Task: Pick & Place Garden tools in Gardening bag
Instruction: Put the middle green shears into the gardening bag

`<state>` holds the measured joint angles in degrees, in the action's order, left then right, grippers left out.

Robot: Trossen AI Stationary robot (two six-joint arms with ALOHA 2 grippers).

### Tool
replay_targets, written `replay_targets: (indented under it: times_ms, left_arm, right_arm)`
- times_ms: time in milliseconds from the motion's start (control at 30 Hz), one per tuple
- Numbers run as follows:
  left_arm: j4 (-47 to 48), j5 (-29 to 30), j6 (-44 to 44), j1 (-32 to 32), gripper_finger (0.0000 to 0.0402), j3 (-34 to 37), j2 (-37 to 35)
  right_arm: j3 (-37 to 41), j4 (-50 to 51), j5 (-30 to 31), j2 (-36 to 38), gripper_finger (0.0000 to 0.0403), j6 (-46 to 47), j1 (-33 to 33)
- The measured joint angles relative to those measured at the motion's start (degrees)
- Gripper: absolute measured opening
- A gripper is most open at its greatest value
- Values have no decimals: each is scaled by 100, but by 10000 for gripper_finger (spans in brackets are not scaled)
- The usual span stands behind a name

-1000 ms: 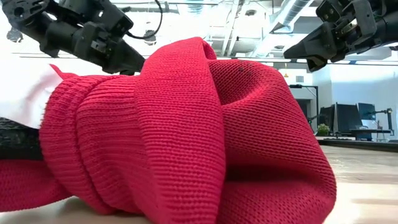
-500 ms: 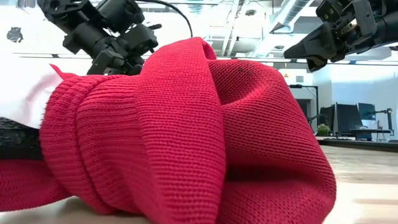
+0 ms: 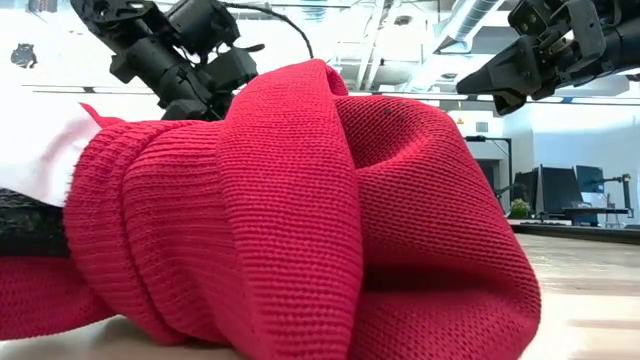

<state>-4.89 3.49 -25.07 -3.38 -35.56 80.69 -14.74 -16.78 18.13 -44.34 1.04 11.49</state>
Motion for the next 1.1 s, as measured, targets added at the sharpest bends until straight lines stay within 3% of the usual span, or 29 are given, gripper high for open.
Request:
replay_targets:
  times_ms: [333, 600, 1100]
  left_arm:
    - [-500, -33, 45, 39, 2, 3, 718]
    - [-559, -23, 47, 40, 5, 4, 768]
    - [-696, 276, 44, 39, 123, 4, 1200]
  right_arm:
    - [0, 24, 0, 0, 1, 2, 2]
    - [0, 133, 0, 0, 1, 2, 2]
    - [0, 129, 0, 0, 1, 133, 2]
